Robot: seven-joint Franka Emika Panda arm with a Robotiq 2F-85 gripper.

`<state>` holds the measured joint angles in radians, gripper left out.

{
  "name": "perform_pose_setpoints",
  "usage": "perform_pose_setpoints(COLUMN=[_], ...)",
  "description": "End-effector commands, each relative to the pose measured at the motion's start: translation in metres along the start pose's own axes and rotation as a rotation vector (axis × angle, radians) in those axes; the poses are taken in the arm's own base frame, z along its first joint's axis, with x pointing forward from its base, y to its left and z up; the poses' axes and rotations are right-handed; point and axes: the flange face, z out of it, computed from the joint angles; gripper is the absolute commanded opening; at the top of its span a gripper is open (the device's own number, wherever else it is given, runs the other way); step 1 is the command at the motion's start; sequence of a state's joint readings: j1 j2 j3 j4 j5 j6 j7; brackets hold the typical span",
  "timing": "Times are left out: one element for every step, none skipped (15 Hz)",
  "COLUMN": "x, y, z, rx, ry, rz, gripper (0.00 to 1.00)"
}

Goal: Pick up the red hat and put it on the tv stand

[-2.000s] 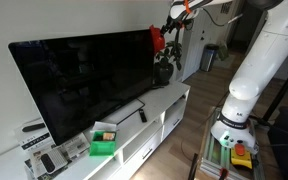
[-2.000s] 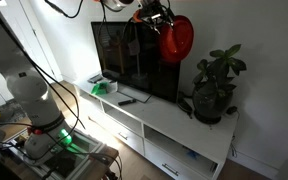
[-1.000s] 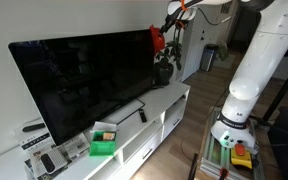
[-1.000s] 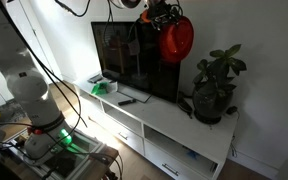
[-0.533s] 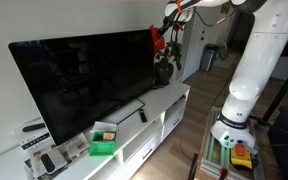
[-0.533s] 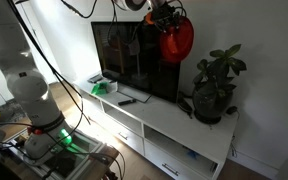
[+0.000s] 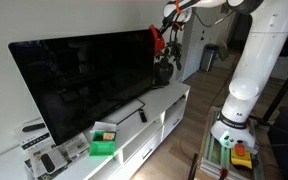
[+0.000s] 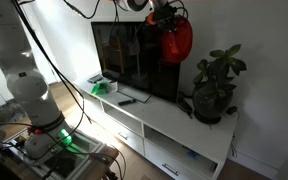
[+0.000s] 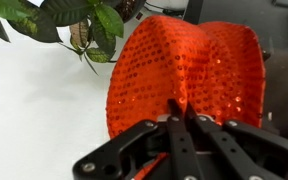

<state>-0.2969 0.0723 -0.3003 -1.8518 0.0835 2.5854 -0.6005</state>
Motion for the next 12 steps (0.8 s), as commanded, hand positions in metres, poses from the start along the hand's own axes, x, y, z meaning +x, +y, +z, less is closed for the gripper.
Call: perform_pose_setpoints(x=[0.005,0.005,0.004,0.004,0.003,0.001,-0.002,-0.006,-0.009,-0.012,-0.015,-0.019], y=[0.010,0.013,0.017,0.020,0.024,0.028,0.031,0.035,0.037,0.038,0.039,0.039], z=[-0.010,-0.013,-0.019,-0.024,-0.030,-0.035,-0.040,-0.045,-0.050,-0.055,-0.060,-0.065], rx=[-0.023,-0.039,-0.059,-0.073,-0.088,-0.103,-0.115,-0.134,-0.144,-0.159,-0.167,-0.177], ry=[0.028,0.031,0.037,0.047,0.054,0.057,0.046,0.031,0.019,0.007,-0.005,-0.015], rz=[0.013,0.016,0.028,0.038,0.052,0.061,0.066,0.065,0.065,0.065,0.063,0.054], gripper=[0.02,0.02,0.01,0.01,0.01,0.01,0.01,0.01,0.01,0.01,0.01,0.01])
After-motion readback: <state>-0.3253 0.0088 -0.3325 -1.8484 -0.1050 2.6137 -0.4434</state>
